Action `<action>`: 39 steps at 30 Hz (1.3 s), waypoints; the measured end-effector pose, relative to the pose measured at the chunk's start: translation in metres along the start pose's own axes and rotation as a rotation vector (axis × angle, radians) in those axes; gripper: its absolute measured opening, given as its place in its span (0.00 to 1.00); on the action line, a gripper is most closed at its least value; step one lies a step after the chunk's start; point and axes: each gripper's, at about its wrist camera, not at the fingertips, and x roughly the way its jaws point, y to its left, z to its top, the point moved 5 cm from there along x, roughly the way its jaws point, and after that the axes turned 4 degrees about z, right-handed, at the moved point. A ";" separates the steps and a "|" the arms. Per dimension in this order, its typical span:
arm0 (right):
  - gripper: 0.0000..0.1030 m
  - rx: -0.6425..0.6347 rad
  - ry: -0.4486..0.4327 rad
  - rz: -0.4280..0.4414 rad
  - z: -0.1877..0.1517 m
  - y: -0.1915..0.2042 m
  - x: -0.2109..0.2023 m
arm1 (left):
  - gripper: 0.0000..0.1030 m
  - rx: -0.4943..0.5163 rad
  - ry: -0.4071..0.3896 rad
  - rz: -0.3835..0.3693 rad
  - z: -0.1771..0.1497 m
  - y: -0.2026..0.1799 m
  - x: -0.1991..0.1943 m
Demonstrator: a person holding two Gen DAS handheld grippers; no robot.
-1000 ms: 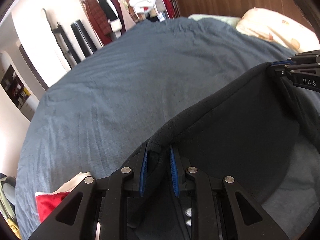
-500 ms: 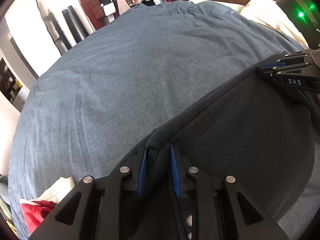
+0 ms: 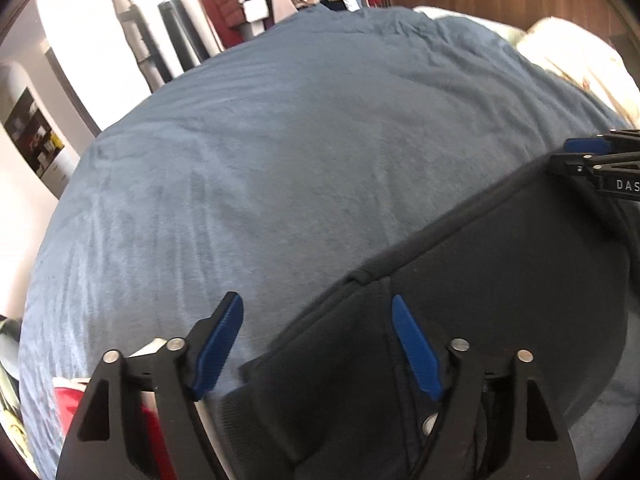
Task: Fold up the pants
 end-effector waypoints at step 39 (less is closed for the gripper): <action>0.46 0.120 -0.258 0.025 -0.168 -0.071 -0.183 | 0.72 0.014 -0.250 -0.383 -0.037 -0.212 -0.172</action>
